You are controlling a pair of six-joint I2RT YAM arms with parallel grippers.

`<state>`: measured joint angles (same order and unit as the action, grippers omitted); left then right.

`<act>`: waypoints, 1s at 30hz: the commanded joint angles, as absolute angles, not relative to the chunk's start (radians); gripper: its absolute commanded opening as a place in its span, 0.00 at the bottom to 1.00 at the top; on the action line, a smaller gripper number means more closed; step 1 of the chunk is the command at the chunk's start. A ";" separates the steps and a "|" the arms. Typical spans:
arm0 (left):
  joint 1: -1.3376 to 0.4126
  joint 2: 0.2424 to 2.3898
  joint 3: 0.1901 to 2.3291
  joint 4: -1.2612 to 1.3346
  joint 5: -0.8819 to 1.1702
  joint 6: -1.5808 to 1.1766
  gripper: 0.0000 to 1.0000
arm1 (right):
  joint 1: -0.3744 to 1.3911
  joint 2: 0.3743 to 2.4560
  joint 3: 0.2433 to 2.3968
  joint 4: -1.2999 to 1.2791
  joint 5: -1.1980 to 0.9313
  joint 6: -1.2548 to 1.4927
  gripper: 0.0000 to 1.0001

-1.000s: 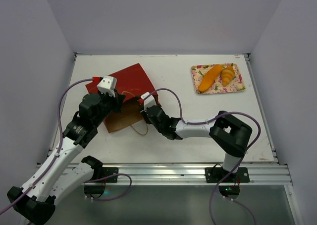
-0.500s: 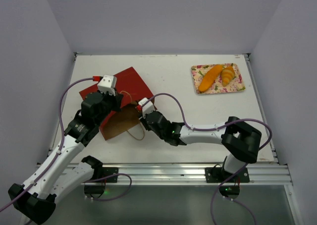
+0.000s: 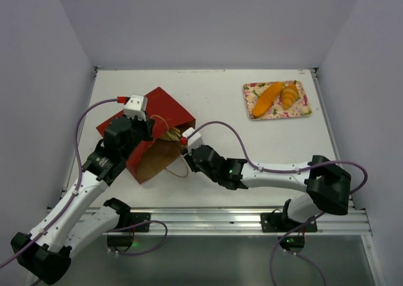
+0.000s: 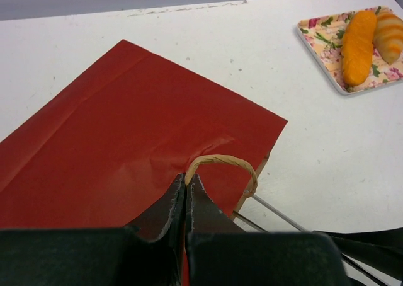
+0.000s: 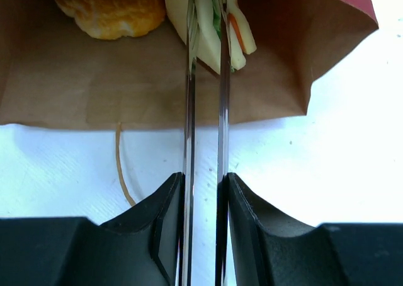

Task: Take the fake bread out of the paper bag

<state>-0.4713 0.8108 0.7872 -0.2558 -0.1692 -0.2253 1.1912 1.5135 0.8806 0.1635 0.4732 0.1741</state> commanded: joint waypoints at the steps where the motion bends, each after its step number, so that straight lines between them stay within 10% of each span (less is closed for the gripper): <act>1: -0.466 0.819 0.781 -0.244 -0.207 -0.229 0.00 | 1.197 1.466 0.934 0.086 0.491 0.236 0.24; 30: -0.388 0.923 0.807 -0.316 -0.354 -0.279 0.00 | 1.180 1.399 1.020 -0.186 0.462 0.344 0.25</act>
